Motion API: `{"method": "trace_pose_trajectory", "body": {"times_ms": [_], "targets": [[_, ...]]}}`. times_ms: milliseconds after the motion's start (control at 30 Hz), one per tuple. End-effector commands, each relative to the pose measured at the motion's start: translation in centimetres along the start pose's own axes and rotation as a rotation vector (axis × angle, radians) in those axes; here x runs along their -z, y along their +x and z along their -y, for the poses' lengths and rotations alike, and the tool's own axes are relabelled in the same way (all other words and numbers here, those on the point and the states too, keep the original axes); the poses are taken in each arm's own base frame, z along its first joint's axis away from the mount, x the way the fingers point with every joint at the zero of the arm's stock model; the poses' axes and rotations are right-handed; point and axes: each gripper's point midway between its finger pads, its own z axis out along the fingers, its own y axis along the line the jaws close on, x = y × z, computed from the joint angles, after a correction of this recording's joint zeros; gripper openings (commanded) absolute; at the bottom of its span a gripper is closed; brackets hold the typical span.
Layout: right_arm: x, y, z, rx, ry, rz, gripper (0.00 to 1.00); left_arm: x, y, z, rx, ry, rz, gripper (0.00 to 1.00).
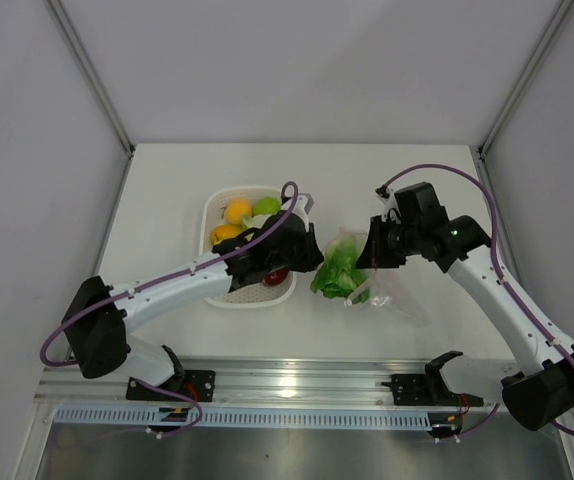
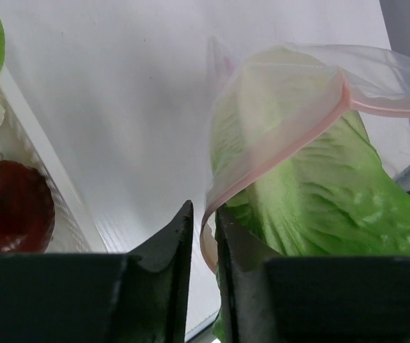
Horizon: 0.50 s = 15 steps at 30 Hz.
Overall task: Place the food in the zip-top bag and seal the zipper
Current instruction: Adjust the zipper on the food storage bag.
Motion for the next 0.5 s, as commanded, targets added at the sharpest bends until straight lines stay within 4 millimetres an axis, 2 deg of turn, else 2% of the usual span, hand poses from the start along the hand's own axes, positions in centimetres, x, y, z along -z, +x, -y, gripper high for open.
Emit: {"method": "trace_pose_trajectory", "body": {"times_ms": [0, 100, 233, 333, 433, 467], "targets": [[0.7, -1.0, -1.1, 0.019, -0.052, 0.048, 0.0, 0.0, -1.9, 1.9, -0.021, 0.06, 0.045, 0.19], [0.6, -1.1, -1.0, 0.019, -0.053, 0.05, 0.0, -0.3, -1.2, 2.2, -0.018, 0.086, 0.019, 0.12], [0.7, -1.1, -0.8, 0.016, -0.047, 0.052, 0.0, -0.2, -1.2, 3.5, -0.015, 0.146, 0.005, 0.14], [0.8, -1.1, -0.7, 0.016, -0.046, 0.052, 0.0, -0.4, -1.3, 3.8, -0.015, 0.156, 0.005, 0.18], [0.9, -1.1, -0.5, 0.014, -0.04, 0.055, 0.0, -0.5, -0.8, 4.6, -0.014, 0.201, -0.024, 0.18], [0.9, -1.1, -0.4, 0.016, -0.039, 0.054, 0.0, -0.5, -0.8, 5.1, -0.015, 0.223, -0.03, 0.14]]}}
